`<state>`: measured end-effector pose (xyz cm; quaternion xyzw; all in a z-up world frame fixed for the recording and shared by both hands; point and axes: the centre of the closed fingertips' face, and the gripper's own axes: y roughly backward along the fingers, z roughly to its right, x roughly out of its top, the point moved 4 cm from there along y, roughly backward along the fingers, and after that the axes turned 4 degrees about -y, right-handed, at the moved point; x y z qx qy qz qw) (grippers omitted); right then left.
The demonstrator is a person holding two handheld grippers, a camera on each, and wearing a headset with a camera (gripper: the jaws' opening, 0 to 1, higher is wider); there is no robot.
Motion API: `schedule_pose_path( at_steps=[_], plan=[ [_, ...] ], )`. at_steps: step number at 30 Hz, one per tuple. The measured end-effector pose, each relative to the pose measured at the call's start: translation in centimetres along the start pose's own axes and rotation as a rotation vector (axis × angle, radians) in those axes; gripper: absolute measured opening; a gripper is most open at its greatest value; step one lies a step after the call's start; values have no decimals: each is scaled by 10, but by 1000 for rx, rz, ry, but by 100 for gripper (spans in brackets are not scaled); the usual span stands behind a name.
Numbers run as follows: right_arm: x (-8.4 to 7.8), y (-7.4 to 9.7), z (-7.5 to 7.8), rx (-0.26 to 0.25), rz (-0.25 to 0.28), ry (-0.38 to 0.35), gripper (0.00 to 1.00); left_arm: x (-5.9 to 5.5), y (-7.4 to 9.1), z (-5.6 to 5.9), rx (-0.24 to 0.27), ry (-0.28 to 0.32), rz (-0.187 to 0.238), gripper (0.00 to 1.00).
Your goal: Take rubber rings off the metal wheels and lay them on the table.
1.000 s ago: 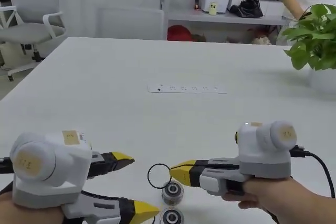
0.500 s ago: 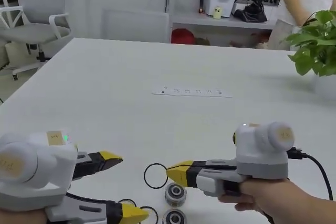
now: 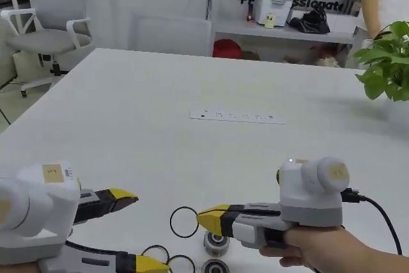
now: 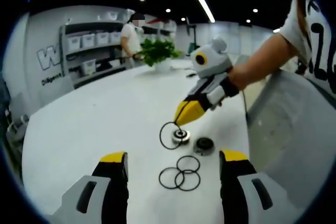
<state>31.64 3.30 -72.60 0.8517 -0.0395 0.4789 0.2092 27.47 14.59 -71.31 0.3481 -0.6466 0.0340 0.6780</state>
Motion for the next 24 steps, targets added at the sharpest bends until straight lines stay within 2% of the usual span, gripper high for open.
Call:
schedule_pose_path(
  at_steps=[14, 24],
  plan=[
    [-11, -13, -6, 13, -32, -22, 0, -2, 7, 0, 16, 3, -3, 72],
    [-26, -25, -6, 8, -91, -38, 0, -7, 12, -1, 27, 16, -6, 72]
  ],
)
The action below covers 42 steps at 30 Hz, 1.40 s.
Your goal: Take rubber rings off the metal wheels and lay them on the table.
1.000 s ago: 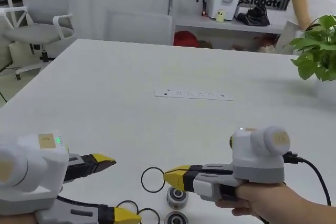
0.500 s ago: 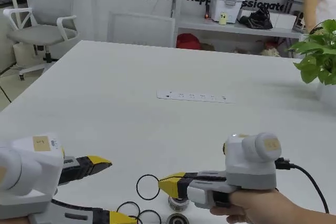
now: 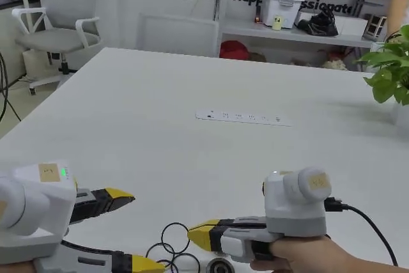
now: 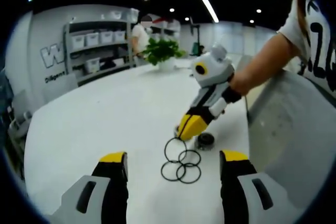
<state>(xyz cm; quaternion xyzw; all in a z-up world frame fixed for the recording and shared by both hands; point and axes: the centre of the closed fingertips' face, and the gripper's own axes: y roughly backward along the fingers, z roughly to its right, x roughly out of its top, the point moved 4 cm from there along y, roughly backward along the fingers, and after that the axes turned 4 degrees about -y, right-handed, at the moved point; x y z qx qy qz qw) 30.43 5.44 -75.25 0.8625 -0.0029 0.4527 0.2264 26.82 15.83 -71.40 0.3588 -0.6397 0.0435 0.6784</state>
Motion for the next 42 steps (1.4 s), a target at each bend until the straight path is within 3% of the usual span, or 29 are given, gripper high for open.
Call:
schedule_pose_path(
  at_steps=[13, 24, 42],
  plan=[
    [-9, -3, 8, -57, -41, 7, 0, -5, 2, 1, 2, -3, -17, 72],
    [-12, -2, 10, -80, -56, 41, 8, -6, -1, 1, -6, -7, -25, 71],
    [4, 11, 5, -58, 7, 77, 23, 0, -5, 2, -19, -5, -19, 70]
  ],
)
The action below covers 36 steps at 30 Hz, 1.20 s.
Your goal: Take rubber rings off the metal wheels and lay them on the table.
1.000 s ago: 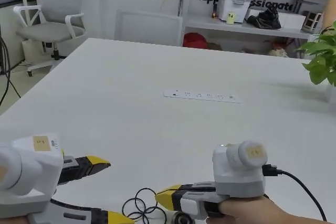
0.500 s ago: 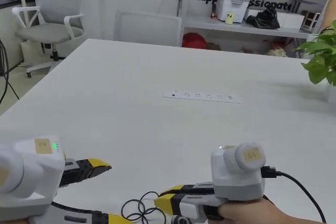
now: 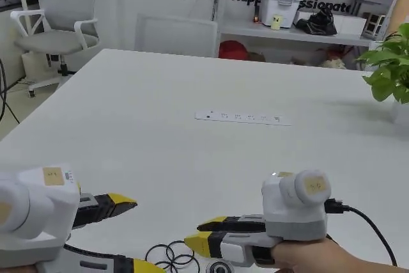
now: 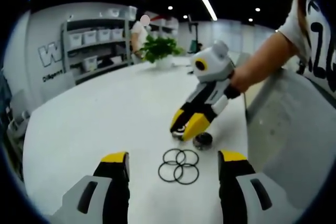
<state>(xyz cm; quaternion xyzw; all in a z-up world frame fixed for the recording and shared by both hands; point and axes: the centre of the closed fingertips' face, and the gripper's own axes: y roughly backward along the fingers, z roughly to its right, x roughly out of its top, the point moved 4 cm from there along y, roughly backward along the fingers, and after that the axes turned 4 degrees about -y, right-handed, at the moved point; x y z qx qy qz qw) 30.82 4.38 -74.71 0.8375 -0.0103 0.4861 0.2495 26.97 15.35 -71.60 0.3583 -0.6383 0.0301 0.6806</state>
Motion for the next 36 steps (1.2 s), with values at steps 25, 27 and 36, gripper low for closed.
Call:
schedule_pose_path(
  at_steps=[25, 27, 36],
  plan=[
    [21, 23, -10, 0, 49, 156, 45, 21, -5, 2, -12, 27, 25, 70],
    [21, 26, -9, 0, 49, 164, 47, 22, -4, 1, -13, 26, 32, 70],
    [26, 38, -8, -11, 68, 190, 58, 22, -4, -1, -11, 18, 36, 72]
  ],
)
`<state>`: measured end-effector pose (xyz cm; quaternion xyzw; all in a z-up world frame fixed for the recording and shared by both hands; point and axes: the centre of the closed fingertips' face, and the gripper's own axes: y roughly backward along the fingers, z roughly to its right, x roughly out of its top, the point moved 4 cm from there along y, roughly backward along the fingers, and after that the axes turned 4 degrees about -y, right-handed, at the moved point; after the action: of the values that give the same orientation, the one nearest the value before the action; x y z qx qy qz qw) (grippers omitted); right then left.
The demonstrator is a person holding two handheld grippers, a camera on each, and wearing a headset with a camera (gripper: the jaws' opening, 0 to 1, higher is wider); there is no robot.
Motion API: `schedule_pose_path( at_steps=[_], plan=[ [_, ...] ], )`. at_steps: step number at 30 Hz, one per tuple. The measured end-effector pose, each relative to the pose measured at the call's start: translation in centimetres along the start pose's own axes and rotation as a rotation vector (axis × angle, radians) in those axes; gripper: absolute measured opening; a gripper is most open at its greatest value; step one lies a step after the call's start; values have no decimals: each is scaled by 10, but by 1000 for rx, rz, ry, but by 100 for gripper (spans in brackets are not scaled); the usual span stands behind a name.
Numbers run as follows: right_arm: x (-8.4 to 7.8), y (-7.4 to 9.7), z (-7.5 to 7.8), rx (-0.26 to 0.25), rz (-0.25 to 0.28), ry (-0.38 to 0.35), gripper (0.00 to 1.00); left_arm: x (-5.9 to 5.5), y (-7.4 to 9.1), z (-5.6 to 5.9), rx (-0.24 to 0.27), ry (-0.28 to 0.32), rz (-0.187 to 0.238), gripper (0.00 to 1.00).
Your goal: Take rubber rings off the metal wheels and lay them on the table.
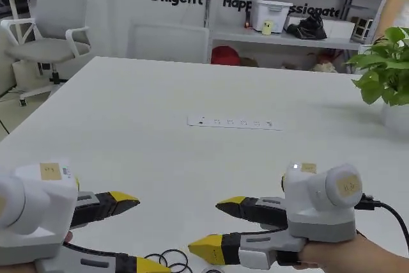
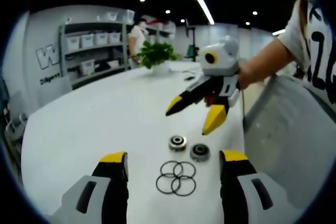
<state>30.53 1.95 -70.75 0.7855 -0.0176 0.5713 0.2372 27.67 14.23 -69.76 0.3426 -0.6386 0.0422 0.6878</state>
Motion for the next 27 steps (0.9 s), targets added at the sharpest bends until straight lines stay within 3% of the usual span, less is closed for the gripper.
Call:
schedule_pose_path(
  at_steps=[9, 27],
  plan=[
    [4, 14, 1, -14, 15, 32, 68, 3, -1, 2, -9, -11, 1, 73],
    [7, 45, 6, -46, 40, 61, 78, 7, 5, 6, -3, -11, 3, 77]
  ],
)
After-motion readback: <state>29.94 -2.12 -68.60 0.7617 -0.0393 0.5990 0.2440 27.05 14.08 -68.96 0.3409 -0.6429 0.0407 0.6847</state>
